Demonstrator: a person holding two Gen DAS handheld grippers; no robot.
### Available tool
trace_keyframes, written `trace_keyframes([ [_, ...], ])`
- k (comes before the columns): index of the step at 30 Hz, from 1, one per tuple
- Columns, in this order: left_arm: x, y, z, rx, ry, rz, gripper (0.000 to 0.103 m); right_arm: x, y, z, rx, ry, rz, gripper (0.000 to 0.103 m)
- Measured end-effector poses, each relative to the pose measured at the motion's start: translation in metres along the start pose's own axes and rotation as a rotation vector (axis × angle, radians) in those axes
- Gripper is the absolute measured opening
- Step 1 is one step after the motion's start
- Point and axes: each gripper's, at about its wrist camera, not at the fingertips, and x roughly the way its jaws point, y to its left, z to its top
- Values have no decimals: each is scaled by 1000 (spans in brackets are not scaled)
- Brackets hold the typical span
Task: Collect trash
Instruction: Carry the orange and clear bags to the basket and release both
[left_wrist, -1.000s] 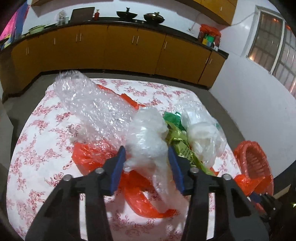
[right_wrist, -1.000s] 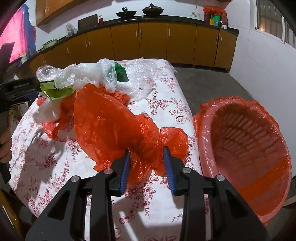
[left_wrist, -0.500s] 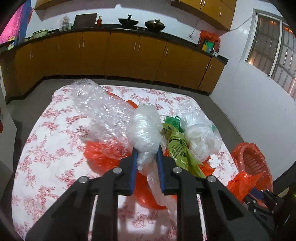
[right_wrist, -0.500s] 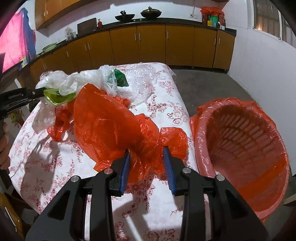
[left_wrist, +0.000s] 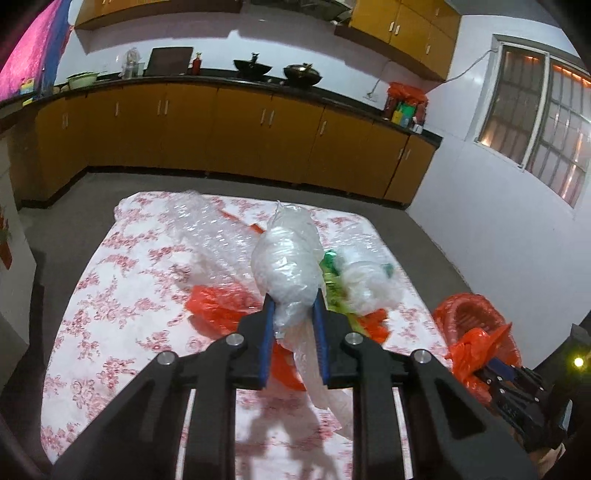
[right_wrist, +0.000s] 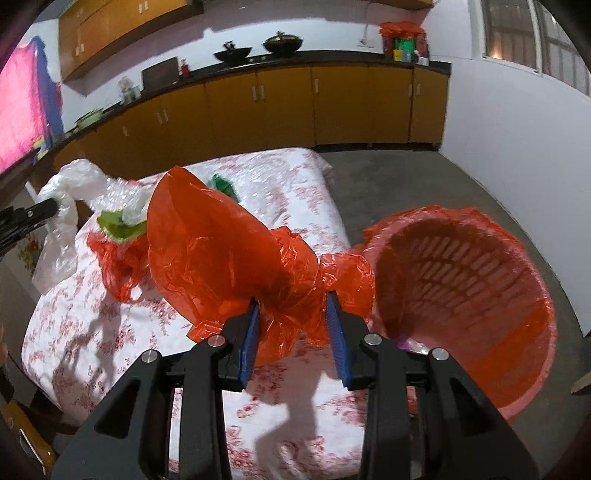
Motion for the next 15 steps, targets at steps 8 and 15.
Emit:
trace_keyframes([
  [8, -14, -60, -2, 88, -15, -94, 20, -19, -41, 5, 92, -21, -101, 35],
  [15, -5, -115, -14, 168, 11, -171, 20, -32, -78, 3, 171, -34, -184, 35],
])
